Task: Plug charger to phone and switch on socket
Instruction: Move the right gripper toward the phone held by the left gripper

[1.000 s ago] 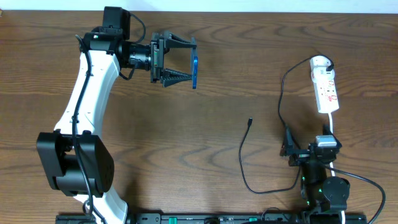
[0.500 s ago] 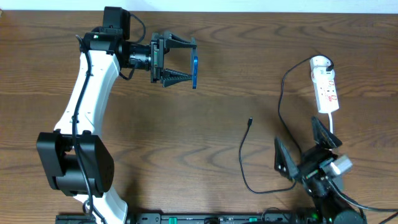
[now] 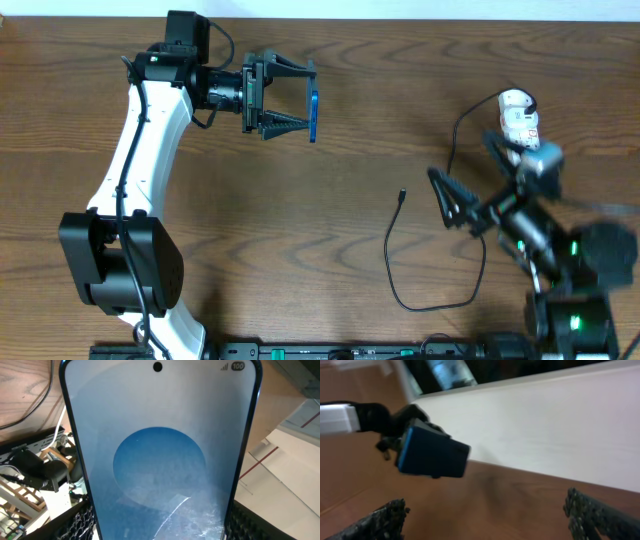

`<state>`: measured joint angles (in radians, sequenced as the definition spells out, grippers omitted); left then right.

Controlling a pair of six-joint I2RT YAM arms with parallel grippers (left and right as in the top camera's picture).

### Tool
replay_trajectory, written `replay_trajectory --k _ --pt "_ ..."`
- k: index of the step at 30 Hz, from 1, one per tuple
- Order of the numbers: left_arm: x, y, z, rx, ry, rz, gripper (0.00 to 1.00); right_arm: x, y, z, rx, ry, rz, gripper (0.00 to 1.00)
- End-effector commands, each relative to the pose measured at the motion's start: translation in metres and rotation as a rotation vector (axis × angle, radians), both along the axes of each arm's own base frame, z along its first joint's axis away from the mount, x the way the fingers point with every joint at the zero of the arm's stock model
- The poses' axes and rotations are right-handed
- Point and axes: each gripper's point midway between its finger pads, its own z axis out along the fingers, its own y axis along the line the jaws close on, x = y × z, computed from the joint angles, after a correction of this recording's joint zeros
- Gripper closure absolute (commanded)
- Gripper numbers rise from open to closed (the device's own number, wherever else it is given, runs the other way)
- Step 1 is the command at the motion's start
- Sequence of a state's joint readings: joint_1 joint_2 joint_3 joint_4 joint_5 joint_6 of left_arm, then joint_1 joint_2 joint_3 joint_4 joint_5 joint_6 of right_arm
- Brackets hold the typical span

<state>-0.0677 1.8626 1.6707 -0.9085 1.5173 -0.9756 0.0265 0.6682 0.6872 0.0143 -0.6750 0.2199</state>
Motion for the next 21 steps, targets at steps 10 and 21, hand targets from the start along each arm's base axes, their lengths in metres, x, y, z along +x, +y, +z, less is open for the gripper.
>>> replay_trajectory --k 10,21 --pt "-0.006 0.001 0.021 -0.032 -0.040 -0.010 0.30 -0.027 0.078 0.013 0.149 0.214 0.746 0.01" --pt "-0.001 0.002 0.010 0.032 -0.044 0.018 0.30 0.000 0.097 0.037 0.247 0.362 0.658 0.01"
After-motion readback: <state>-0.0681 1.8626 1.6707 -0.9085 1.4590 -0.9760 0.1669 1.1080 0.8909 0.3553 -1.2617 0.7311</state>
